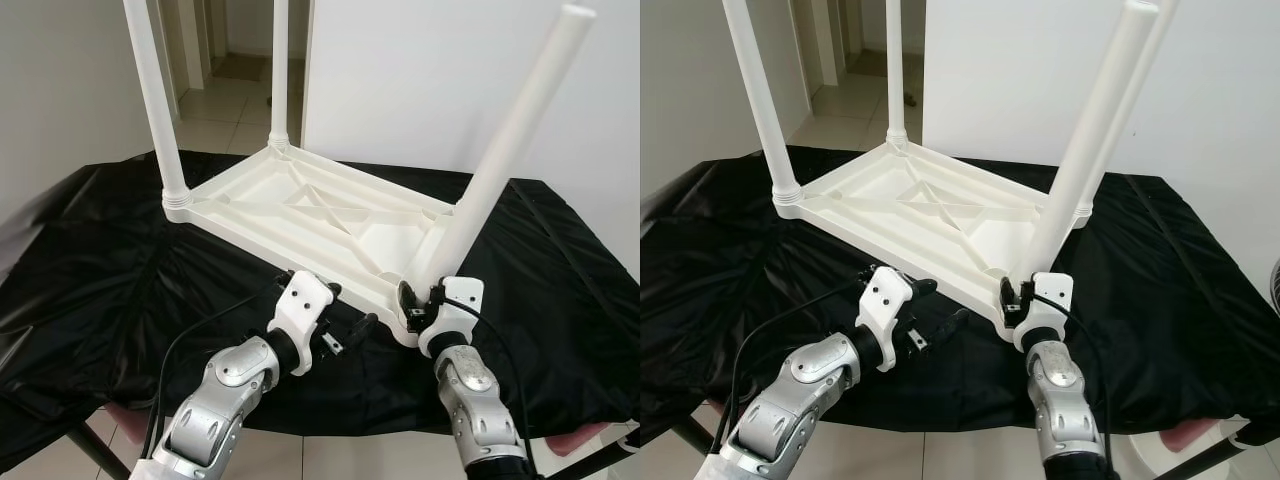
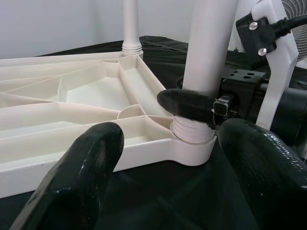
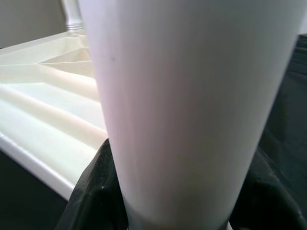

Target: Building children table

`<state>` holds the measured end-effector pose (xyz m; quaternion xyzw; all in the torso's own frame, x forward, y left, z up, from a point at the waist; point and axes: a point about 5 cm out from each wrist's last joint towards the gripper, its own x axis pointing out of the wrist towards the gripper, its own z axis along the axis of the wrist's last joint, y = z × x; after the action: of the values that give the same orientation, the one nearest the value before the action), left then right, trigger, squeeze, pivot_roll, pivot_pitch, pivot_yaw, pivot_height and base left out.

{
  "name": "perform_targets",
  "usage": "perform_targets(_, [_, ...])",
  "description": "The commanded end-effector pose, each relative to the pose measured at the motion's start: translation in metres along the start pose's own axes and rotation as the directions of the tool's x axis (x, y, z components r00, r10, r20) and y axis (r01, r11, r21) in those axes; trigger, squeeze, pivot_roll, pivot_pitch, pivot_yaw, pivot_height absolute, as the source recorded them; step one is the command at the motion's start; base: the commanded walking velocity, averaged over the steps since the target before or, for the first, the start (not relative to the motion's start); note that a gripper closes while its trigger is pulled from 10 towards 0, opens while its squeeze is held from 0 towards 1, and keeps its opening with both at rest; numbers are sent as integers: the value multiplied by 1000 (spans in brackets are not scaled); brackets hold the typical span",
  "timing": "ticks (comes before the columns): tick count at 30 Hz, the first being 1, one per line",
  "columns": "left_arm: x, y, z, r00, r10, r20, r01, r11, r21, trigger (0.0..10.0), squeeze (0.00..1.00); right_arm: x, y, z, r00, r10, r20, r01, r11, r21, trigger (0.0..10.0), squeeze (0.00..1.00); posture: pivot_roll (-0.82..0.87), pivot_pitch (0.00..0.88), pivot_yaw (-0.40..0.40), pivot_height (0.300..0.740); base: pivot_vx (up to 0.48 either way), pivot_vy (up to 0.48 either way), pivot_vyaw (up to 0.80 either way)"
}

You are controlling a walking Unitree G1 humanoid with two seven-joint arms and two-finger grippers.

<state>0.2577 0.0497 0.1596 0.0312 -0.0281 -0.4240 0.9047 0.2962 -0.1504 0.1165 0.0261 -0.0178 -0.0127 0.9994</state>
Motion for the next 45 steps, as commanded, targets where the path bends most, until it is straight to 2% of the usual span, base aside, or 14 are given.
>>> perform_targets(1, [0,-1,-3,1000,-21,-10,21,1000,0,10000,0,-4,-1,-13,997,-32,-73,32,999,4,0,0,8,0,-65,740,0,0,0])
perform_targets(6, [-1,4,-1,1000,1,-1,-1,1000,-1,10000,0,0,9,-9,996,-58,-71,63,996,68,0,0,5,0,-66,740,0,0,0])
perform_targets(7, [-1,5,-1,1000,3,1,-3,1000,-1,10000,0,1,9,-8,996,-64,-68,69,995,76,3216,0,5,0,-66,740,0,0,0])
perform_targets(8, [-1,5,-1,1000,3,1,-3,1000,-1,10000,0,1,9,-8,996,-64,-68,69,995,76,3216,0,5,0,-66,740,0,0,0])
perform_targets(9, [-1,5,-1,1000,5,2,-5,1000,2,10000,0,2,8,-6,997,-55,-60,59,996,67,10000,0,9,0,-66,740,0,0,0])
perform_targets(10, [-1,6,0,1000,6,2,-6,1000,4,10000,0,3,8,-5,997,-48,-55,51,997,58,10000,0,9,0,-66,740,0,0,0])
perform_targets(11, [-1,6,0,1000,10,4,-10,1000,3,10000,0,4,7,-3,998,-38,-46,40,998,41,10000,596,12,0,-66,740,0,0,0])
perform_targets(13, [-1,6,0,1000,10,4,-10,1000,3,10000,0,4,7,-3,998,-38,-46,40,998,41,10000,596,12,0,-66,740,0,0,0])
perform_targets(14, [-2,6,1,1000,15,5,-15,1000,2,10000,0,6,7,1,1000,4,-22,-4,999,32,10000,1000,18,0,-68,740,0,0,0])
perform_targets(23, [-2,3,0,1000,16,2,-16,1000,0,10000,0,7,-7,6,966,259,10,-258,965,-34,10000,1000,24,0,-72,740,0,0,0])
perform_targets(25, [-3,2,0,1000,15,1,-15,1000,-1,10000,0,6,-12,6,934,357,-4,-357,932,-57,10000,0,25,0,-71,740,0,0,0])
perform_targets(38, [-2,3,1,1000,3,0,-3,1000,3,10000,0,7,-35,11,794,602,-88,-604,762,-235,10000,0,17,0,-59,740,0,0,0])
perform_targets(39, [-1,2,1,1000,1,2,-1,1000,3,10000,0,7,-36,11,785,612,-95,-615,752,-238,0,0,14,0,-59,740,0,0,0])
perform_targets(45, [1,1,2,1000,-7,5,7,1000,4,10000,0,7,-37,6,761,640,-111,-646,728,-231,0,0,12,0,-57,740,0,0,0])
